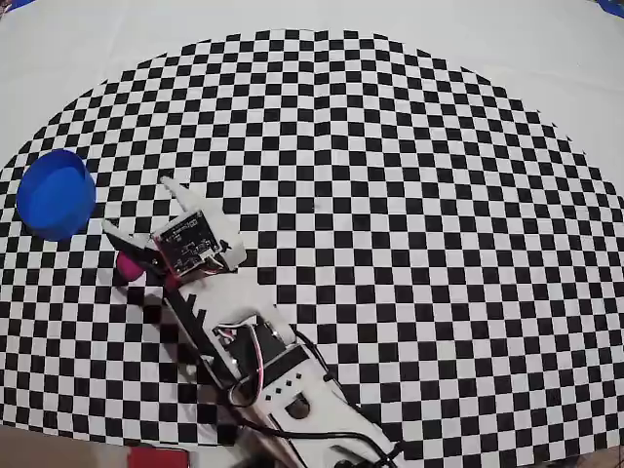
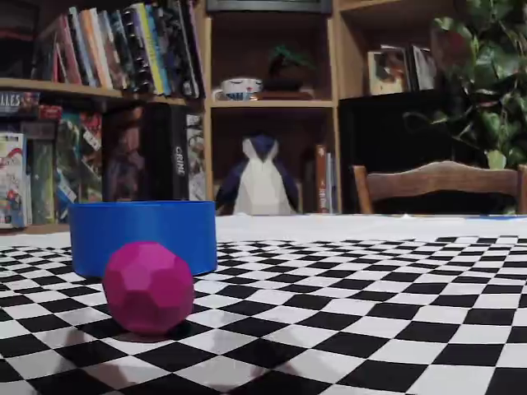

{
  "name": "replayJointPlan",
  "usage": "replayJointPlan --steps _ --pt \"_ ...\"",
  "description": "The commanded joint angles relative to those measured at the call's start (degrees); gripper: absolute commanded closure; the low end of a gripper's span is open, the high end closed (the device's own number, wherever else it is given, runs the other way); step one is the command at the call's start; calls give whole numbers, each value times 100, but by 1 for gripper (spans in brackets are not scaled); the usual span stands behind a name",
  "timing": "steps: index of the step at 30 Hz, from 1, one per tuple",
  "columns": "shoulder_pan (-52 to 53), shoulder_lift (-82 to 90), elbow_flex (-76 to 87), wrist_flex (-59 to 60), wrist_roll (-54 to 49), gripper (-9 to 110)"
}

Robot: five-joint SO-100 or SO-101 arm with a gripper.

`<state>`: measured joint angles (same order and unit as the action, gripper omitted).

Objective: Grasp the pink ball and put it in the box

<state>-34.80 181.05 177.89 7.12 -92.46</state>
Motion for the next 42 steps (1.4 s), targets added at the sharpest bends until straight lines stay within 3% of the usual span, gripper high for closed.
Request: replayJointPlan --steps 1,25,42 --pt "-229 -44 44 -35 -44 71" --pt "-809 -475 44 -44 -44 71" --pt "-914 -1573 -18 -712 -44 71"
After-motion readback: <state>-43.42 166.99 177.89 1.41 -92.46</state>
